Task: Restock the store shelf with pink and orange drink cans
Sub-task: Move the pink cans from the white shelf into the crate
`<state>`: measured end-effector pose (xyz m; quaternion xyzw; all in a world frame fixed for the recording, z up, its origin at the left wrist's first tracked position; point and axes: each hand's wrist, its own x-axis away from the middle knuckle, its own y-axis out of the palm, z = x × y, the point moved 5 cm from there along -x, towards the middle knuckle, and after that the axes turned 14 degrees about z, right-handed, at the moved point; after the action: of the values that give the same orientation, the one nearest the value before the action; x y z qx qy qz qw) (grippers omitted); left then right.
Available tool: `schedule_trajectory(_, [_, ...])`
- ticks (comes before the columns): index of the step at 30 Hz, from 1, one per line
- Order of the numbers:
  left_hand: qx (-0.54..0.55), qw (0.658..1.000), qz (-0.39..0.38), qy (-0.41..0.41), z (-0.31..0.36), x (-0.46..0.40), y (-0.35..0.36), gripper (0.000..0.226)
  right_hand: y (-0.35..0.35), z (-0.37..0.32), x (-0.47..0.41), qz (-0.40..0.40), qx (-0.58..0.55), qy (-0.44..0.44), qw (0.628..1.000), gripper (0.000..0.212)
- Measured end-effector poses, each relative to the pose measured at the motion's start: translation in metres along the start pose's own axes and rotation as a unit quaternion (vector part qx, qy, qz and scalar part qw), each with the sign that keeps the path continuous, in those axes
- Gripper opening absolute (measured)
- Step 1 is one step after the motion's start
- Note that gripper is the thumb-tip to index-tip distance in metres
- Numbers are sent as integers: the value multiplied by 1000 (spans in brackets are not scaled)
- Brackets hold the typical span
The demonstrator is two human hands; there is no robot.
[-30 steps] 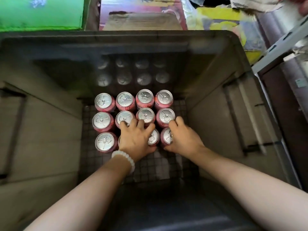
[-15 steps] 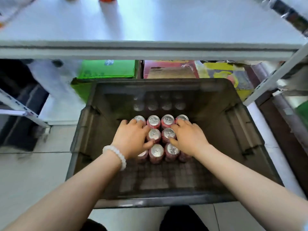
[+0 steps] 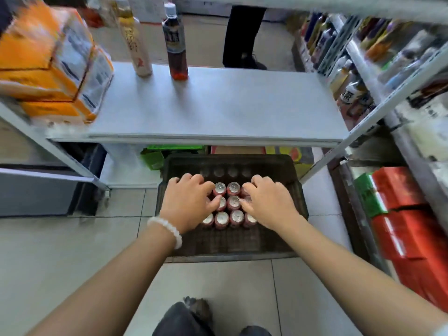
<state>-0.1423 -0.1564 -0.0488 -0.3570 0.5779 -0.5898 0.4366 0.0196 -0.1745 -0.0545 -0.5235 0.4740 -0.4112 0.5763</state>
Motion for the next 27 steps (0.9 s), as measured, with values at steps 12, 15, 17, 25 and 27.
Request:
schedule_trajectory(12, [22,996,-54,-73,21,12,-197,50,-202,1,26,-54,-82,170,981,43])
schedule_trajectory(15, [39,990,-70,-112,13,5,-177,44,-183,23,31,-67,-100,229,966,43])
schedule_trajectory(17, [52,987,-75,-132,7,0,-159,44,-163,40,35,-77,-110,268,954,44])
schedule_trajectory(25, [113,962,-68,-239,-1,-28,-22,46,-27,101,31,-86,-182,360,911,44])
schedule_trajectory(27, [109,955,-59,-269,-9,-36,26,44,23,120,25,-94,-177,381,903,44])
